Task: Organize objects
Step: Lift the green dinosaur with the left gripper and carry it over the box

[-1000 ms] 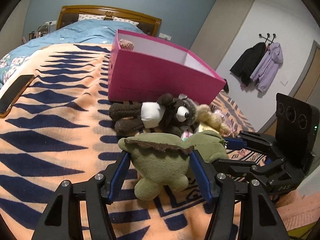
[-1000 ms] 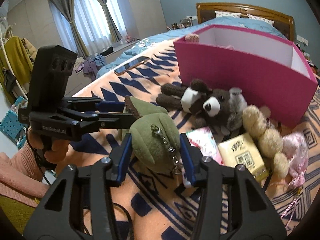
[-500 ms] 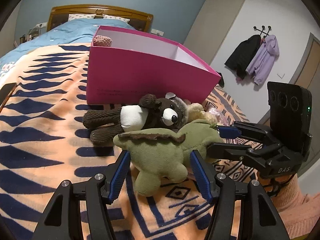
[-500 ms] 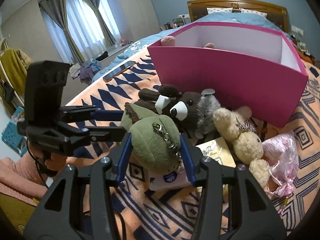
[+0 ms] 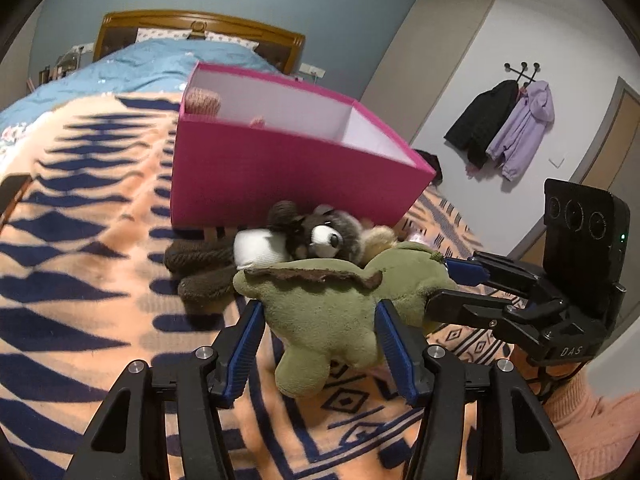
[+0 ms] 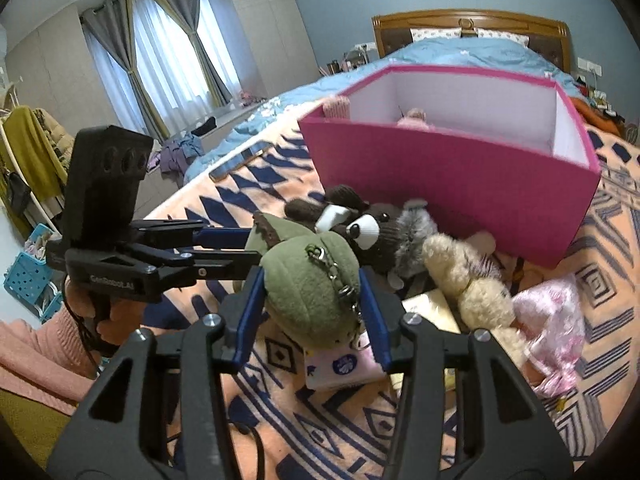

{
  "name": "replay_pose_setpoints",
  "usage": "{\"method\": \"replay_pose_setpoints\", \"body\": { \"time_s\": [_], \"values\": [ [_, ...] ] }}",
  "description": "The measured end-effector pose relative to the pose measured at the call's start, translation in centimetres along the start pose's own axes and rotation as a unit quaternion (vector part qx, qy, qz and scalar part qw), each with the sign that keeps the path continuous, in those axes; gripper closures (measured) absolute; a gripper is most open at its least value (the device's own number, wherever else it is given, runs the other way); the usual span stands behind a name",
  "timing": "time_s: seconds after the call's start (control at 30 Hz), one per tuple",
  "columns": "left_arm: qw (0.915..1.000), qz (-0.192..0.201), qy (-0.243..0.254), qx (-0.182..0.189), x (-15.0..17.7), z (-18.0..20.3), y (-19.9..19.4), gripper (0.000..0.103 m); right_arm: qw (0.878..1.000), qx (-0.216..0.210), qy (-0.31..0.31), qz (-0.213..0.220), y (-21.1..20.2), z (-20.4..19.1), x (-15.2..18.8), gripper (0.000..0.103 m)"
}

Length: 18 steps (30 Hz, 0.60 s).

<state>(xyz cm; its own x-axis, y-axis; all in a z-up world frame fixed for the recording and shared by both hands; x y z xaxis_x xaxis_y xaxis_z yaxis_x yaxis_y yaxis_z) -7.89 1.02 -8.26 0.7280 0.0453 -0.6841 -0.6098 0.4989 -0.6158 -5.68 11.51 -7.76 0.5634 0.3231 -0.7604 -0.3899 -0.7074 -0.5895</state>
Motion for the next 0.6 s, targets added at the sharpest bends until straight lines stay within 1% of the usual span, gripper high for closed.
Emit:
{"method": "replay_pose_setpoints", "body": {
  "time_s": [0.17,0.37,0.6],
  "values": [
    [0.9996,0.024,0.012,-0.007,-2.5,0.9,-1.5,0.046,1.000,0.001,-0.016,0.020,-1.2,-0.5,-1.8,0.054],
    [0.9982,0.051,0.027,-0.015,-6.0,1.5,-2.8,0.046,0.998,-0.001,-0.032,0.050,-2.7,-0.3,-5.3,0.054],
    [0.9958,0.075,0.041,-0.033,-9.7,1.5,-3.4,0.045,0.996,-0.003,-0.040,0.074,-3.1,0.3,-8.7,0.054]
  ]
}}
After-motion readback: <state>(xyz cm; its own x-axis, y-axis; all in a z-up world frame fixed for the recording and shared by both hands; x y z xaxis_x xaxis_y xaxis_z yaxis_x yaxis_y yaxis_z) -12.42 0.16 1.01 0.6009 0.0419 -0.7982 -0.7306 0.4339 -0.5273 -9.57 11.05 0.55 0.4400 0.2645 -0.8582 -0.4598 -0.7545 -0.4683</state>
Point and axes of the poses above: each gripper's, at about its wrist camera, not at the fingertips, and y roughly the way its jaws point, z to its right, x to its underside, the point moved 8 cm from there along y, roughly the way its jaws point
